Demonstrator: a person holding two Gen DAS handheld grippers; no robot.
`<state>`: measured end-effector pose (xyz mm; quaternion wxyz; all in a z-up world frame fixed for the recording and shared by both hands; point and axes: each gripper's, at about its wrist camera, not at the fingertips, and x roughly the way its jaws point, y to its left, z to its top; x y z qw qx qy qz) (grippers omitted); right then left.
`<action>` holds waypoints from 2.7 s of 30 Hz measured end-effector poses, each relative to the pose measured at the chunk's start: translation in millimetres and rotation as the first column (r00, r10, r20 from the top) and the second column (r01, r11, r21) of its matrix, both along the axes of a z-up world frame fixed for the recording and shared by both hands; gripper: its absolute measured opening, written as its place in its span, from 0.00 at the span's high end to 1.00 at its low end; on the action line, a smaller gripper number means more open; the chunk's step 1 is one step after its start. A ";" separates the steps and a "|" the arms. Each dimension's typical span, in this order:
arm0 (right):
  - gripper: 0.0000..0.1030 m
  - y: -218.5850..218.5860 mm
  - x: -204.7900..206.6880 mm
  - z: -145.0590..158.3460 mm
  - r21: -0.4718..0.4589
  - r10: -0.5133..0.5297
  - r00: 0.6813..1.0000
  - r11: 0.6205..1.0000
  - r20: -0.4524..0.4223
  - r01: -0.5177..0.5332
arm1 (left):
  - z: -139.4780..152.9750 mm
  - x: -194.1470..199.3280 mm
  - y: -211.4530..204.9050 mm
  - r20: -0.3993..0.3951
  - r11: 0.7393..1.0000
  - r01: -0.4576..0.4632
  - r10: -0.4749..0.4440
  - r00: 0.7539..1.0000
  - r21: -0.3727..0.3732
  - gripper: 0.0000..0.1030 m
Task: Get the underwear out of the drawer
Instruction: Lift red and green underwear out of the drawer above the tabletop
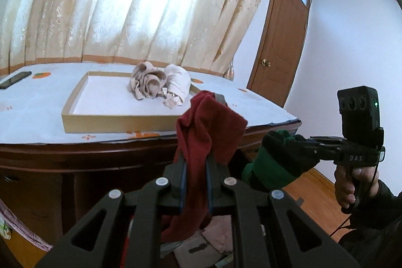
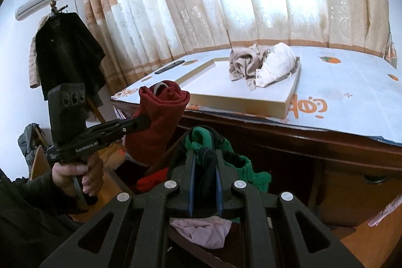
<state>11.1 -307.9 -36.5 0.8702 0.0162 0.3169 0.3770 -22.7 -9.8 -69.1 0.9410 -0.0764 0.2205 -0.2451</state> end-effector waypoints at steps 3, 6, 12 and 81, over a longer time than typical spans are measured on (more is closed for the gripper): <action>0.86 1.1 -0.8 2.7 0.009 0.005 1.000 1.000 0.010 -0.005 | 1.4 -2.2 1.3 0.009 1.000 -0.006 0.006 1.000 -0.003 0.91; 0.86 2.2 -1.6 7.0 0.016 0.010 1.000 1.000 0.024 -0.010 | 4.3 -3.3 1.9 0.021 1.000 -0.010 0.010 1.000 -0.010 0.91; 0.86 6.5 0.2 16.7 0.022 0.019 0.999 1.000 0.049 -0.021 | 12.0 -4.0 5.6 0.045 1.000 -0.021 0.022 0.999 -0.019 0.91; 0.86 105.1 71.9 91.3 0.011 0.150 0.976 0.988 0.160 -0.154 | 69.6 71.0 63.2 0.081 0.974 -0.226 0.226 0.971 -0.009 0.91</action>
